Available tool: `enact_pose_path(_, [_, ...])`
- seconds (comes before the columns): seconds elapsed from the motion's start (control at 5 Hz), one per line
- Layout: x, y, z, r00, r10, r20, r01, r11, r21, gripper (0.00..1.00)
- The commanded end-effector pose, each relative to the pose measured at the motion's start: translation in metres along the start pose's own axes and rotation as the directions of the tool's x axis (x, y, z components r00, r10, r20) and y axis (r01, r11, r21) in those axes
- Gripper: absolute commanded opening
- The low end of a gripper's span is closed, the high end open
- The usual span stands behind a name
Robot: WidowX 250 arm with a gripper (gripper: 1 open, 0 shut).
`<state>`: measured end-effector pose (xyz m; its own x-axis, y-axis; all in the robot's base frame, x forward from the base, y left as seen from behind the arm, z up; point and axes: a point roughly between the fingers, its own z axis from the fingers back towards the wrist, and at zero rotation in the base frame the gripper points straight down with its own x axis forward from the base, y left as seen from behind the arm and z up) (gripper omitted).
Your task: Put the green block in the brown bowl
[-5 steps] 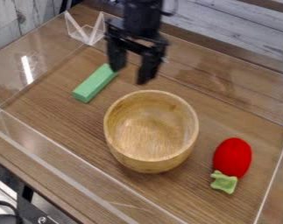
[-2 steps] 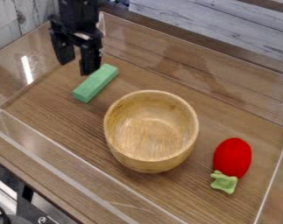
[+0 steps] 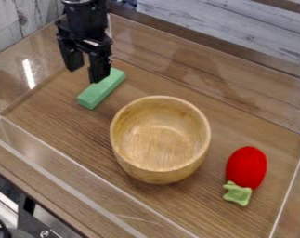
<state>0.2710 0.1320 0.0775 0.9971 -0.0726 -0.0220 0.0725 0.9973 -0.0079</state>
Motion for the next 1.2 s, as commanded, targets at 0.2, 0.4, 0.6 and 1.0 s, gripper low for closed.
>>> enact_pose_path(0.2, [0.007, 0.012, -0.016, 0.991, -0.122, 0.059, 0.121, 0.992, 0.022, 1.0])
enact_pose_path(0.4, [0.01, 0.019, -0.026, 0.989, -0.132, 0.068, 0.131, 0.991, 0.021, 1.0])
enact_pose_path(0.6, [0.018, 0.027, -0.019, 0.993, -0.093, 0.078, 0.093, 0.996, 0.012, 1.0])
enact_pose_path(1.0, [0.025, 0.03, -0.019, 0.995, -0.062, 0.078, 0.062, 0.998, -0.003, 1.0])
